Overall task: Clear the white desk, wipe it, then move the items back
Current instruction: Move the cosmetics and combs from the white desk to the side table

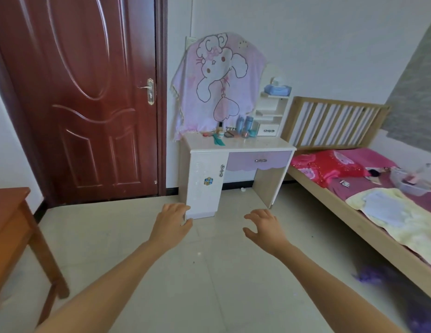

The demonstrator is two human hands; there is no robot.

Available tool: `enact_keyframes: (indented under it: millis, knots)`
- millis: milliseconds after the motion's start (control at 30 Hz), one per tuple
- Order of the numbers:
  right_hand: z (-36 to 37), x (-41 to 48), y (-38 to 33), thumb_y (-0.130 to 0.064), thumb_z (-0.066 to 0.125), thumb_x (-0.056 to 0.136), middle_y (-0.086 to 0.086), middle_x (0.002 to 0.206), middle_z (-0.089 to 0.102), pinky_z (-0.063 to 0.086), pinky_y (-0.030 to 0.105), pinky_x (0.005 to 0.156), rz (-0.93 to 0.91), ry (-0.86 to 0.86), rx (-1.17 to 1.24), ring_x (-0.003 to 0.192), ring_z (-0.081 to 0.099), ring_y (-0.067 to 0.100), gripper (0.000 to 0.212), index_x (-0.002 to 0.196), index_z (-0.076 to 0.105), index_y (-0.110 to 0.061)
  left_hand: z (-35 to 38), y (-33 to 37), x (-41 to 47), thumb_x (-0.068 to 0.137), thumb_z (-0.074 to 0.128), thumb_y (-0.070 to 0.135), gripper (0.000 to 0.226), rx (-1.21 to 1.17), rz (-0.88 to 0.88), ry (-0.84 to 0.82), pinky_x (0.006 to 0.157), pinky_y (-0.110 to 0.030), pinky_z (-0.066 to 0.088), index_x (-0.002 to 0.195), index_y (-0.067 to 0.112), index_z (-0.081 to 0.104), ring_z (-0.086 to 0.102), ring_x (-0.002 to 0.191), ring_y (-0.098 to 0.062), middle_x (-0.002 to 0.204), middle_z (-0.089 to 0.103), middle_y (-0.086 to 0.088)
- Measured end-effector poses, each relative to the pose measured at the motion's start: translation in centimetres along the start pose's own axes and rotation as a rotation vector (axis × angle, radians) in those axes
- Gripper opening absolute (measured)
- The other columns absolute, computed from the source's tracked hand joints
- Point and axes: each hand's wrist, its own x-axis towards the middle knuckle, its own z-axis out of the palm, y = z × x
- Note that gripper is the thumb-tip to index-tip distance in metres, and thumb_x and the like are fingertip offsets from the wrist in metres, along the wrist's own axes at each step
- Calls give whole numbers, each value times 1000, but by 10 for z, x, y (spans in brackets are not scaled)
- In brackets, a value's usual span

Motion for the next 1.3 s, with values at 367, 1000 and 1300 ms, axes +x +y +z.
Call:
enact_keyframes:
  millis: [367, 1000, 1300]
  knots:
    - [5, 81, 44, -33, 49, 91, 1, 137, 42, 28, 30, 105, -90, 1, 22, 130, 31, 17, 45, 133, 44, -18, 26, 6, 85, 89, 52, 15, 33, -162, -61, 129, 96, -27, 29, 121, 8, 54, 34, 123, -24, 125, 54, -4]
    - [55, 265, 205, -38, 47, 92, -3, 140, 40, 26, 27, 105, 66, -113, 30, 131, 30, 15, 47, 135, 38, -24, 175, 17, 324, 91, 51, 21, 34, -266, -163, -27, 101, -28, 30, 124, 12, 53, 34, 127, -21, 129, 53, -2]
    - [45, 382, 320, -33, 48, 92, 1, 137, 42, 28, 26, 105, -38, -90, 89, 129, 34, 18, 47, 136, 39, -19, 245, 68, 441, 92, 50, 20, 34, -270, -252, 2, 100, -30, 33, 124, 12, 52, 34, 125, -23, 129, 53, -5]
